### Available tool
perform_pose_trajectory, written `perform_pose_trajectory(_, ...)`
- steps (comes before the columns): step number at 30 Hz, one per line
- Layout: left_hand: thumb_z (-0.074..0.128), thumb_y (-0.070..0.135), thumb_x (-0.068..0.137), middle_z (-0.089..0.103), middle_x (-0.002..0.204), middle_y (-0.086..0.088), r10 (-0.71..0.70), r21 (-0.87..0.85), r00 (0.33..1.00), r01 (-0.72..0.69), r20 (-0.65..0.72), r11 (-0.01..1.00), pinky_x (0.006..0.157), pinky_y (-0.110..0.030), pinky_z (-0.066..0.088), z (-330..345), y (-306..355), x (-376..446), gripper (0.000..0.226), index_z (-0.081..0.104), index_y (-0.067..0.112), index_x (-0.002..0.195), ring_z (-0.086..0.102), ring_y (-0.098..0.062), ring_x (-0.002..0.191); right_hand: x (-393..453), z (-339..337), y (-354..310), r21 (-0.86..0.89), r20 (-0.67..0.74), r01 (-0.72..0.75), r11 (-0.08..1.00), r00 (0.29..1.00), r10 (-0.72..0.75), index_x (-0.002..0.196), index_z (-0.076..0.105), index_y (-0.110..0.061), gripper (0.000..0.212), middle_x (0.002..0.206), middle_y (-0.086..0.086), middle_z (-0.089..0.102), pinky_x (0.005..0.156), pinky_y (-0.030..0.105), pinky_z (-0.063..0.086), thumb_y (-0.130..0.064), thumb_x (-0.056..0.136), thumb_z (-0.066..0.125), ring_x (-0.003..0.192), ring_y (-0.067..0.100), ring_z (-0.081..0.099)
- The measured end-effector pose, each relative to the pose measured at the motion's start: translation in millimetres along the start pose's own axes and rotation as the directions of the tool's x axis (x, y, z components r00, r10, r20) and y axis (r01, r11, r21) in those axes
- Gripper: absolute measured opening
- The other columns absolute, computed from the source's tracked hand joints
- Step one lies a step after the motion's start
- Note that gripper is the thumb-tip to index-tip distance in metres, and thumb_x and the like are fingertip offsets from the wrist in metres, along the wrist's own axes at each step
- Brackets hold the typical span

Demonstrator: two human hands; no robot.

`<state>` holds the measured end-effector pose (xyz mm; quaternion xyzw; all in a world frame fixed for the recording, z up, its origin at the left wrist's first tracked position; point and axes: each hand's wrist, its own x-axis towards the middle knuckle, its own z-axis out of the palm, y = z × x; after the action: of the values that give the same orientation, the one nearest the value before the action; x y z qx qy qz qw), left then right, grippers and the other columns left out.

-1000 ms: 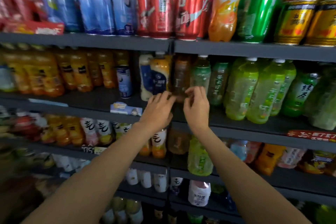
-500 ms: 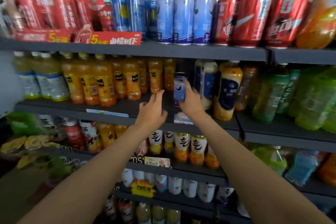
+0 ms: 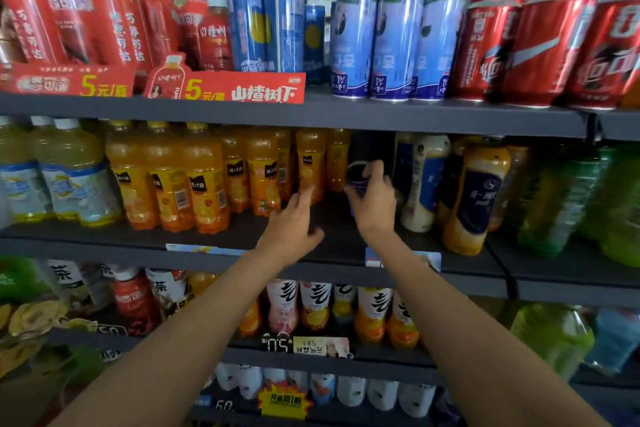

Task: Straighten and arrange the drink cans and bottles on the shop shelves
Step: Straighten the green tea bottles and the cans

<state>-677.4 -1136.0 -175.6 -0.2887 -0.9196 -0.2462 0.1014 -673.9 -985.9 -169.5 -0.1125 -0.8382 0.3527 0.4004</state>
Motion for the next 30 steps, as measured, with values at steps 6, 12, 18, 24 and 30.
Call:
perform_pose_trajectory(6, 0.064, 0.027, 0.085, 0.038, 0.143, -0.007, 0.214, -0.118, 0.977, -0.212, 0.005, 0.97, 0.096, -0.031, 0.042, -37.5, -2.5, -12.3, 0.076, 0.017, 0.018, 0.144, 0.046, -0.021, 0.124, -54.0, -6.4, -56.0, 0.29, -0.116, 0.187, 0.938, 0.98, -0.16, 0.115, 0.039, -0.021, 0.036, 0.111, 0.006, 0.057, 0.083, 0.037, 0.052, -0.026, 0.087, 0.062, 0.101, 0.018, 0.059)
perform_pose_trajectory(12, 0.069, 0.014, 0.08, 0.055, 0.122, -0.003, 0.267, -0.404, 0.881, -0.424, -0.39, 0.81, 0.082, -0.013, 0.041, -98.1, 4.9, -32.2, 0.063, 0.035, 0.008, 0.133, 0.053, -0.01, 0.111, -51.8, -32.7, -161.3, 0.466, -0.25, 0.339, 0.817, 0.937, -0.246, 0.136, 0.031, -0.01, 0.068, 0.116, 0.012, 0.057, 0.087, 0.016, 0.048, -0.026, 0.082, 0.069, 0.104, 0.015, 0.059)
perform_pose_trajectory(18, 0.066, 0.018, 0.082, 0.061, 0.116, -0.007, 0.225, -0.412, 0.84, -0.454, -0.494, 0.79, 0.086, -0.035, 0.05, -160.0, 31.7, -4.7, 0.049, 0.043, 0.01, 0.124, 0.059, -0.021, 0.106, -11.9, -57.5, -212.2, 0.363, -0.238, 0.328, 0.872, 0.938, -0.254, 0.13, 0.039, -0.007, 0.061, 0.092, -0.013, 0.052, 0.081, 0.015, 0.044, -0.024, 0.08, 0.071, 0.091, 0.005, 0.053)
perform_pose_trajectory(24, 0.064, 0.023, 0.085, 0.062, 0.115, -0.005, 0.276, -0.313, 0.889, -0.397, -0.366, 0.863, 0.077, -0.021, 0.042, -197.5, 63.9, 38.9, 0.04, 0.054, 0.009, 0.12, 0.057, -0.014, 0.099, 43.3, -78.0, -208.4, 0.32, -0.24, 0.195, 0.927, 0.963, -0.12, 0.119, 0.043, -0.013, 0.058, 0.1, -0.004, 0.048, 0.079, 0.02, 0.039, -0.038, 0.077, 0.073, 0.097, 0.016, 0.042)
perform_pose_trajectory(30, 0.063, 0.032, 0.086, 0.057, 0.122, -0.009, 0.225, -0.243, 0.936, -0.292, -0.27, 0.925, 0.087, -0.03, 0.044, -192.9, 69.7, 70.9, 0.051, 0.046, 0.006, 0.126, 0.054, -0.025, 0.111, 74.3, -85.3, -208.2, 0.051, -0.135, 0.156, 0.986, 0.98, -0.148, 0.125, 0.045, -0.004, 0.061, 0.118, 0.01, 0.051, 0.074, 0.015, 0.032, -0.036, 0.08, 0.071, 0.109, 0.022, 0.047)
